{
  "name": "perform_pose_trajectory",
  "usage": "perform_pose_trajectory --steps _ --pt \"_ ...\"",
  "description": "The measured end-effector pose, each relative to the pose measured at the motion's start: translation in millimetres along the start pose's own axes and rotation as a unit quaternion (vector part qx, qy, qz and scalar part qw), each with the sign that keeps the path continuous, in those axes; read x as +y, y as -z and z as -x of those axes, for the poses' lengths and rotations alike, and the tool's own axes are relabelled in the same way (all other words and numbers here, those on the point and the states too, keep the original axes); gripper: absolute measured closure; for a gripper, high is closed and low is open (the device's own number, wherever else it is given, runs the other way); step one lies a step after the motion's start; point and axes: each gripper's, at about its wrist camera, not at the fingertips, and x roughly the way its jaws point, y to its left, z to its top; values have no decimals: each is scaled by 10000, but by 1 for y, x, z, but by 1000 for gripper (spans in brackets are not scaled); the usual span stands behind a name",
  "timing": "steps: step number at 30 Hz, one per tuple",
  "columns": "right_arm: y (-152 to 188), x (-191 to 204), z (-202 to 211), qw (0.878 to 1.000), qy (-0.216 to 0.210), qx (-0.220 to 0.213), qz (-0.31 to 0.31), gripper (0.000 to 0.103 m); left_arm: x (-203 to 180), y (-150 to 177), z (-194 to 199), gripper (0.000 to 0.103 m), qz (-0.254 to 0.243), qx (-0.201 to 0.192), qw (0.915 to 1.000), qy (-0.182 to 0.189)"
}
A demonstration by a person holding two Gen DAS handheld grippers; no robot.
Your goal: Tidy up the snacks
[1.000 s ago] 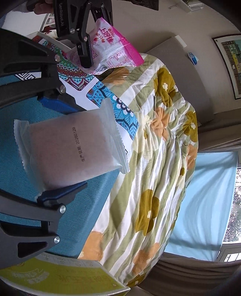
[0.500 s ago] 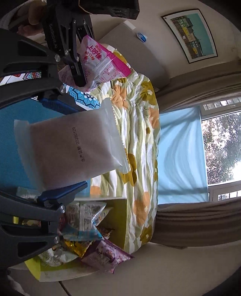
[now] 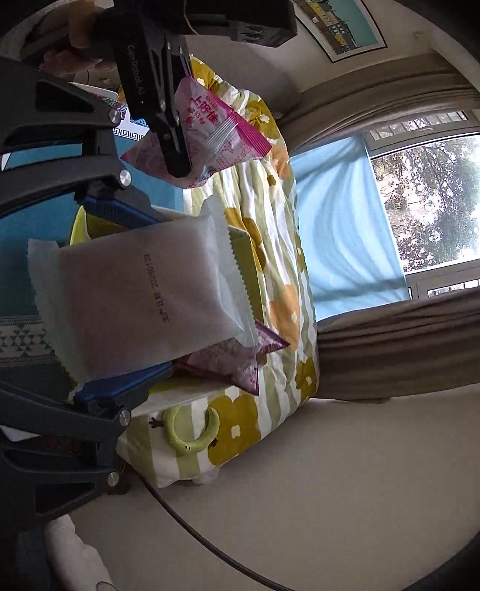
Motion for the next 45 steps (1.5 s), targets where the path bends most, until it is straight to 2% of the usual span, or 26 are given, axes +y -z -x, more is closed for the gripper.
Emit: perform_pose_trajectory --steps 6,7,8,9,10,11,19,28,32,33,34,36,40,45 --pt "-7 -55 -7 9999 -91 99 10 39 -40 -10 -55 56 265 336 9990 -89" --pt "-8 -61 -9 9998 -126 122 18 39 -44 -11 -61 49 313 387 9987 -125" --pt "-10 -66 -10 9997 -166 148 28 39 -45 -11 -66 32 337 428 9983 -185" --pt "-10 -71 -13 9996 -210 179 41 39 -47 -10 -68 20 355 421 9980 -311" --pt "-11 -75 -15 9994 -256 215 53 39 -45 -9 -66 2 378 359 9977 -427" --pt "-12 -78 -19 9992 -304 252 65 39 -44 -7 -61 0 421 265 9976 -482" --pt "-16 -73 -42 9961 -719 459 220 39 1 27 -34 0 933 276 9918 -830" --pt "-16 -39 -67 9910 -1075 701 371 38 18 43 -16 0 963 238 9882 -1167" --pt "-11 -30 -82 9900 -1060 829 435 38 23 53 -15 0 989 305 9865 -1267" --pt "-9 -31 -84 9903 -1077 793 384 32 24 56 -16 0 988 329 9860 -1305" --pt "-7 -32 -84 9908 -1074 758 331 14 24 60 -16 0 993 350 9854 -1336" --pt "-1 -35 -85 9908 -1081 761 301 2 24 67 -18 0 1014 393 9844 -1381" --pt "18 -38 -87 9911 -892 879 457 2 23 77 -24 0 1075 472 9827 -1431" --pt "24 -43 -86 9902 -886 975 467 2 19 82 -15 0 1096 430 9820 -1478"
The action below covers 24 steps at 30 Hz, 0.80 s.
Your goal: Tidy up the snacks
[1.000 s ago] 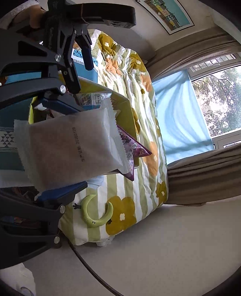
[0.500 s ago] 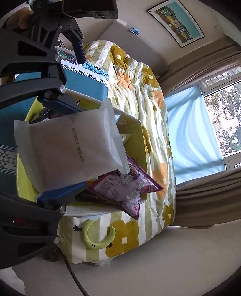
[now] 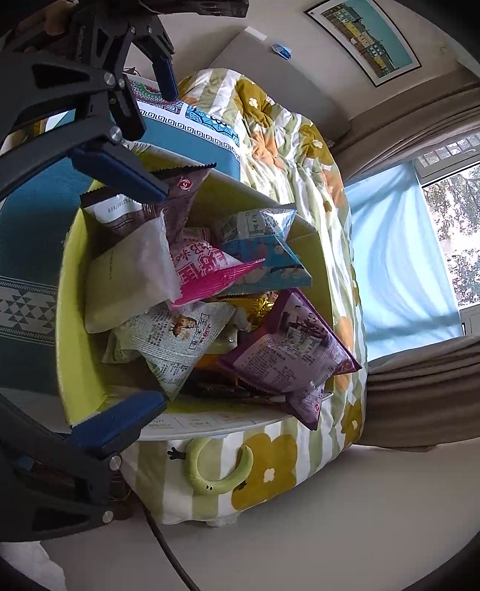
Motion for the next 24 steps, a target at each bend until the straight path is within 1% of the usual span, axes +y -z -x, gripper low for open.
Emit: perform_pose_trajectory --steps 5,9,14,18,24 --pt "-2 10 18 9998 104 -180 70 2 5 3 30 0 -86 -287 9995 -127" --pt "-1 28 47 9986 227 -449 176 2 14 9 73 0 -157 -697 9972 -231" --pt "8 64 94 9946 473 -886 261 2 33 29 137 0 -251 -1315 9901 -431" --pt "24 97 127 9904 650 -1195 268 2 56 53 181 0 -168 -1763 9823 -606" --pt "55 142 156 9836 1062 -1434 247 1 87 86 222 0 -125 -2129 9746 -685"
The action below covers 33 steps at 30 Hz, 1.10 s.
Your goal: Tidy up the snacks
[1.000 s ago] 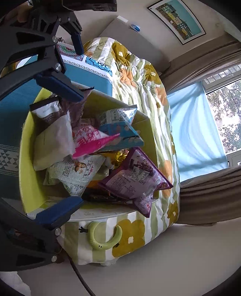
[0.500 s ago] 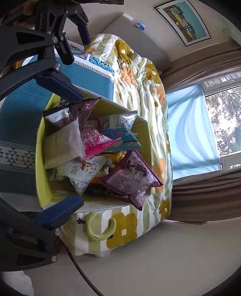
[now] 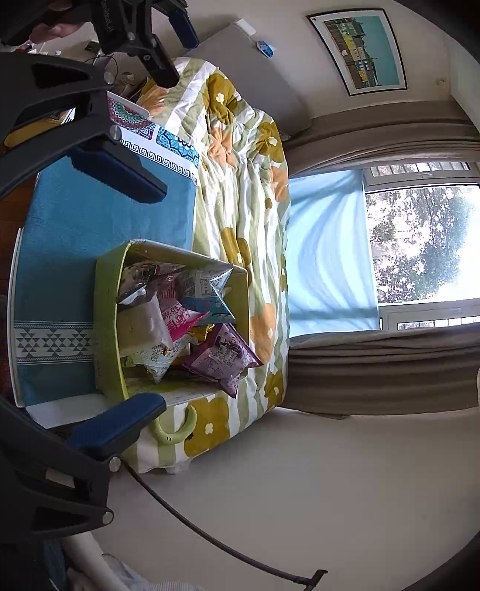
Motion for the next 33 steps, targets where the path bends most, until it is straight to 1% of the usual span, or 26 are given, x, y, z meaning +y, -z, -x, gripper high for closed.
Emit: perform_pose_trajectory --steps 1,4,11,19,33 --pt "3 6 5 9999 95 0 34 1 5 3 6 0 -7 -40 10000 1" --pt "13 22 17 9997 194 -35 117 1 15 12 20 0 -48 -122 9999 0" --pt "24 42 35 9996 263 -116 40 1 27 21 35 0 -12 -244 9997 -7" --pt "27 48 41 9993 311 -187 1 1 27 20 38 0 -43 -274 9996 -27" --pt "27 53 41 9994 297 -173 22 1 25 18 35 0 18 -253 9997 -37"
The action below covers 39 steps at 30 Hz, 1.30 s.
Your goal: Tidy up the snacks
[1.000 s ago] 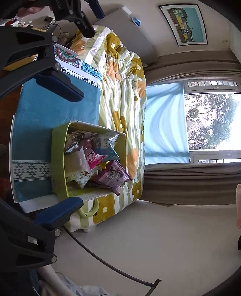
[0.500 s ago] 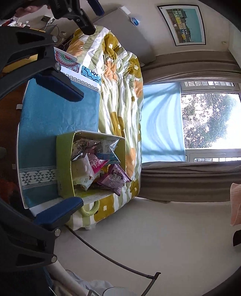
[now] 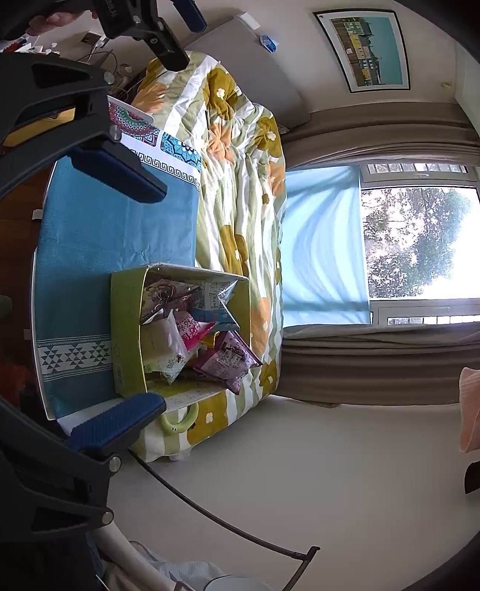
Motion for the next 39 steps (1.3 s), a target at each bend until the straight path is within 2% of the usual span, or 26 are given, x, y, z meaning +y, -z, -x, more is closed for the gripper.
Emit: perform_pose_trajectory --steps 30,39 --pt "2 -2 -4 10000 -6 45 -17 1 -8 1 2 0 2 11 10000 -39" --pt "2 -3 -4 10000 -15 48 -22 1 -6 -2 16 0 28 -282 9990 -341"
